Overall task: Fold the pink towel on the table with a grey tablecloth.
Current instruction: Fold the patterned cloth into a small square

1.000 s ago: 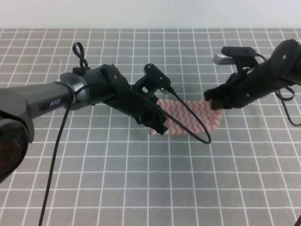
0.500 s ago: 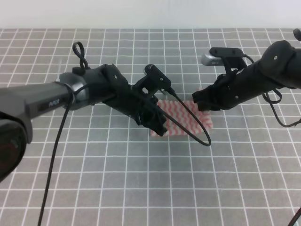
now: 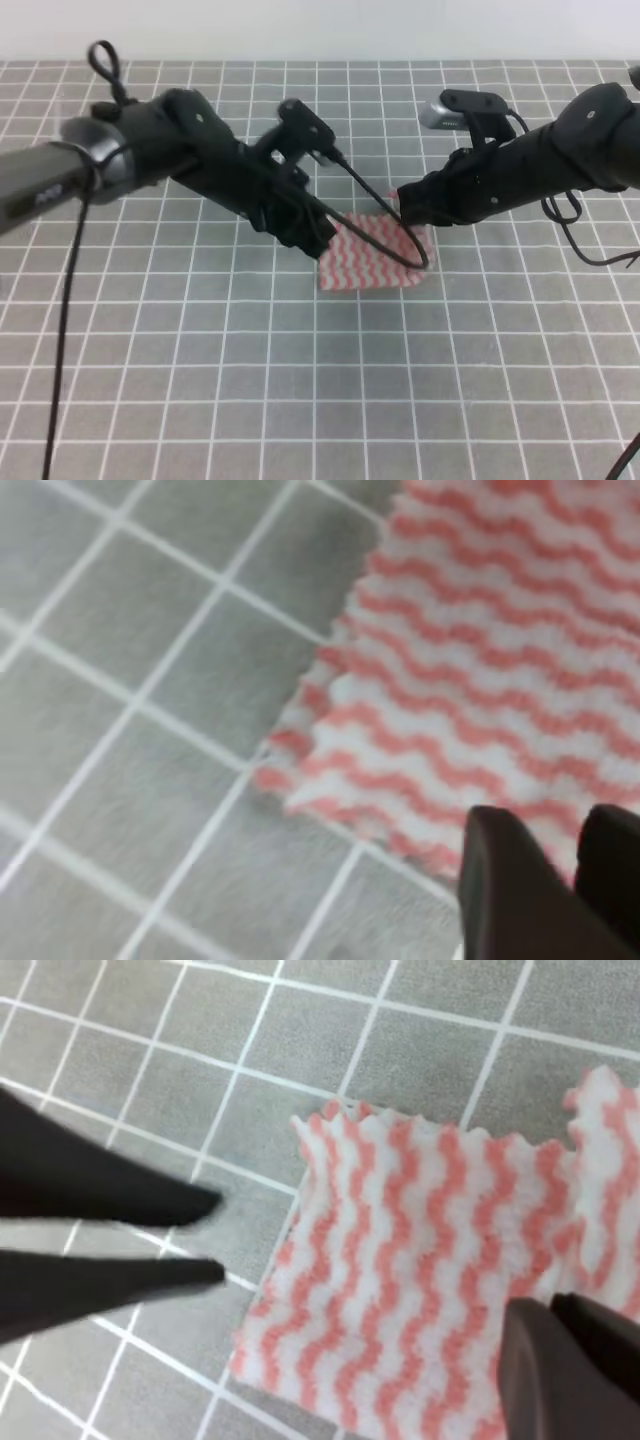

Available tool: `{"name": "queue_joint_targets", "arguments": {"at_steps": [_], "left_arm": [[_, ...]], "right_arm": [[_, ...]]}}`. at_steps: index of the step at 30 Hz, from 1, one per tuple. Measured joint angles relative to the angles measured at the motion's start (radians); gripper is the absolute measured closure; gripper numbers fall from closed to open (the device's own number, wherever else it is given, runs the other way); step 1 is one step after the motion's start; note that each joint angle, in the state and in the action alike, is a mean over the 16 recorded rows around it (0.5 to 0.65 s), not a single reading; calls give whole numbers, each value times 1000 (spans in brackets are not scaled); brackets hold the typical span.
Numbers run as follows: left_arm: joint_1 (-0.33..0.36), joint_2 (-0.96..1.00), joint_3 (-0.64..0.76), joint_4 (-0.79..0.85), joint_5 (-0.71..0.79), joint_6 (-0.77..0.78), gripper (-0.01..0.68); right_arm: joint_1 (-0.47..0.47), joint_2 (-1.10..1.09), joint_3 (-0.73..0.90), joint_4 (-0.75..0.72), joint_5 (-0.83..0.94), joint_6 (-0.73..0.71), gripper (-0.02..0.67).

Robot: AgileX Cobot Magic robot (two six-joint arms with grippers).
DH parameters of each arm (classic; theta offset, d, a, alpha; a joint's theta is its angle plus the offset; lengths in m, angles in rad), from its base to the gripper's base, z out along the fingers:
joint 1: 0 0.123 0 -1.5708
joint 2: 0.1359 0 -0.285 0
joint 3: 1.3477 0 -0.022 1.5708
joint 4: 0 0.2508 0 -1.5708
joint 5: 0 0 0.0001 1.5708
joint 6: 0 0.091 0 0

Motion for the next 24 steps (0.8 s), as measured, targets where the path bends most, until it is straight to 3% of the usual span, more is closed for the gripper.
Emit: {"name": "queue_joint_targets", "arguments": {"at_steps": [7,24], "left_arm": [[52,-33,0,2,19,-55,442],[103,-52,0,-1,56,-100,437]], "right_arm": [[22,9,-1,31,-1,-35,664],[92,68,-27,134,-19,-96,664]]}}
